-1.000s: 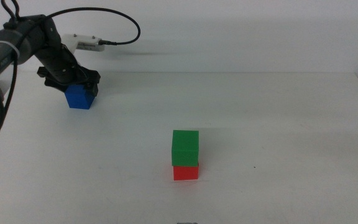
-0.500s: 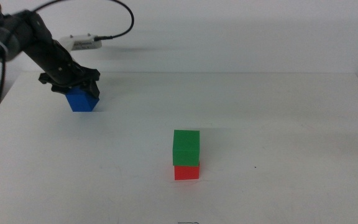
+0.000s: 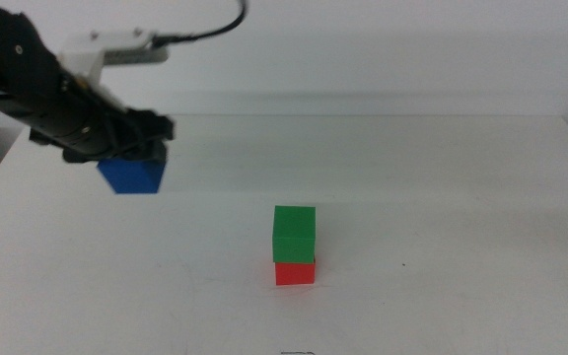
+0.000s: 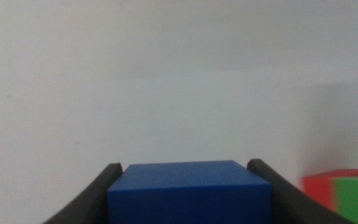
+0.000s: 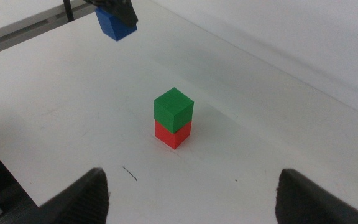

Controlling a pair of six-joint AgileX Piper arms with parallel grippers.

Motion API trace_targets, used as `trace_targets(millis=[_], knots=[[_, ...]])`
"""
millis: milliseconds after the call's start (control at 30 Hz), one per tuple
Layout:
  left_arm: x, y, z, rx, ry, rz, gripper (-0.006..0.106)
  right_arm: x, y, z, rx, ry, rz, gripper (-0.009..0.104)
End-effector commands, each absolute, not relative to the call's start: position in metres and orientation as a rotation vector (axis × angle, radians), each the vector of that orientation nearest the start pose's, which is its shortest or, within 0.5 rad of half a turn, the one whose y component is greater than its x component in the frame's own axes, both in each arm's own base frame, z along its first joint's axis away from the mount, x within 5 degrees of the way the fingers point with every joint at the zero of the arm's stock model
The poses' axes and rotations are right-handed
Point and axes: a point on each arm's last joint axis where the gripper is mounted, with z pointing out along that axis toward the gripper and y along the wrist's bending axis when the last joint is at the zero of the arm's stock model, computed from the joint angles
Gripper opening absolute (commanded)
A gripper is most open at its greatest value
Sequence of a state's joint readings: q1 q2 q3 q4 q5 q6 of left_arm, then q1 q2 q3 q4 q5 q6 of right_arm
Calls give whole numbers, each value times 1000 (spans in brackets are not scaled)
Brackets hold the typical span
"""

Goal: Stack red cubes first, then green, then blue cubes in a specific spot.

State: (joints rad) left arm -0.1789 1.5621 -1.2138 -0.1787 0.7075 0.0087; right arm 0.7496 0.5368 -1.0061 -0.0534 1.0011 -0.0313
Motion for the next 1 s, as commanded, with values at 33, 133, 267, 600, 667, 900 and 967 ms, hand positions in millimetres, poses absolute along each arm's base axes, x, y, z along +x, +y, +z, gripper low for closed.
trace_targets(millis=[33,133,267,600,667,900,967], knots=[[303,-95,334,36,2386,-265,9,50,39,424,-748,1804,387,87],[293,-123,343,45,2419,-239,9,50,39,424,-748,1804,387,87],[289,-164,344,51,2468,-193,9,50,39,424,-748,1804,387,87],[289,-239,341,135,2512,-240,9,50,39,424,-748,1804,387,87],[289,-245,336,144,2523,-251,9,50,39,424,-748,1804,387,87],[298,-255,319,85,2552,-253,9,50,39,424,-748,1804,387,87],[300,-257,314,88,2561,-245,9,50,39,424,-748,1803,388,87]])
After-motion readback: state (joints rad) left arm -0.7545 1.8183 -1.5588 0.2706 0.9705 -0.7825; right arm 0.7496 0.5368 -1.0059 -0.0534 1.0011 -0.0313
